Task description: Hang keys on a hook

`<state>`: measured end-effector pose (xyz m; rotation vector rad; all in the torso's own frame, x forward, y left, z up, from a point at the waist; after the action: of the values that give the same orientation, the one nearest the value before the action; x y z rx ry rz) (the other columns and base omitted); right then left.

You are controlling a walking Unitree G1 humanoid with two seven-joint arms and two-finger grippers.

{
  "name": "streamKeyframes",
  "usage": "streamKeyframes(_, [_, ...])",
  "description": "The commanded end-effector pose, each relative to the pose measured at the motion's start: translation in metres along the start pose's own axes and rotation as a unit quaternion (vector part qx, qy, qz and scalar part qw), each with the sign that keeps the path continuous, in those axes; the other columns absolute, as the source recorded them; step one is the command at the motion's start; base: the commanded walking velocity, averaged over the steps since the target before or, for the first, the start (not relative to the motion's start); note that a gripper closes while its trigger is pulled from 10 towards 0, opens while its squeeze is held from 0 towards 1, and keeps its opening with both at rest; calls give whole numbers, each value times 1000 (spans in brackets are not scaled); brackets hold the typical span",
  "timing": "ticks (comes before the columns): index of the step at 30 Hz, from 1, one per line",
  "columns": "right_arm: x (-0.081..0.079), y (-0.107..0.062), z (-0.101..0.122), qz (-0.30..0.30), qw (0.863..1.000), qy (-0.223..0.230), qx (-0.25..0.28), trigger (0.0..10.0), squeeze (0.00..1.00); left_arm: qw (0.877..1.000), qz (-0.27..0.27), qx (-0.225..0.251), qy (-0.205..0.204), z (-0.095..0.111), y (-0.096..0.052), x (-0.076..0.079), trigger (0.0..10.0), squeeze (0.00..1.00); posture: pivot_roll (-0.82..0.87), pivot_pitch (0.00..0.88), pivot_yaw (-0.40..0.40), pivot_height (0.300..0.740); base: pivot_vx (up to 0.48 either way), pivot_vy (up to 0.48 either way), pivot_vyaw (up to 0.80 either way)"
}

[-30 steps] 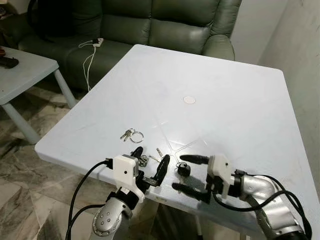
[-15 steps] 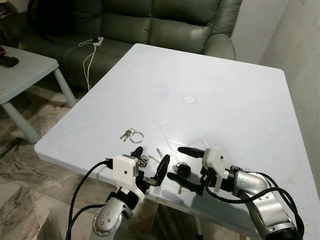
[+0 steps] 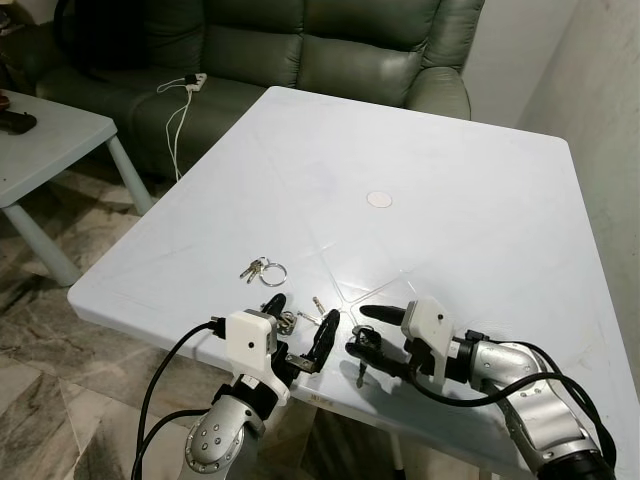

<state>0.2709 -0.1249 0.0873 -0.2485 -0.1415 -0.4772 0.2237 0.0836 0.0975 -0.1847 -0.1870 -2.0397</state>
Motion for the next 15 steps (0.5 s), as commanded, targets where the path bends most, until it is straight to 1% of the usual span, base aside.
streamKeyframes(1, [4,-1,-2,-3,1000,-3,-12,4392,0,1000,-5,3,-3,2,0,3,10000,0,10,79,-79,740,0,0,0])
streamKeyframes(2, [3,-1,-2,2,1000,-1,-13,0,0,1000,-5,3,-3,2,-1,4,10000,0,11,80,-80,740,0,0,0])
streamKeyframes(15, [6,-3,-4,1,1000,1,-17,0,0,1000,-3,3,-6,2,-1,4,10000,0,13,83,-83,740,0,0,0])
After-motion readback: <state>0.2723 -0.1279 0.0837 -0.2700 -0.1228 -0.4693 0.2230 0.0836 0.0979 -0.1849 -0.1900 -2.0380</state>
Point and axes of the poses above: a point about 5 cm out from each wrist's last joint towards the gripper, its own y axis pointing out of the wrist towards the gripper, its own z axis along the axis of the wrist's last joint, x = y × z, the point moved 1 cm from there along y, pointing out of the wrist towards the gripper
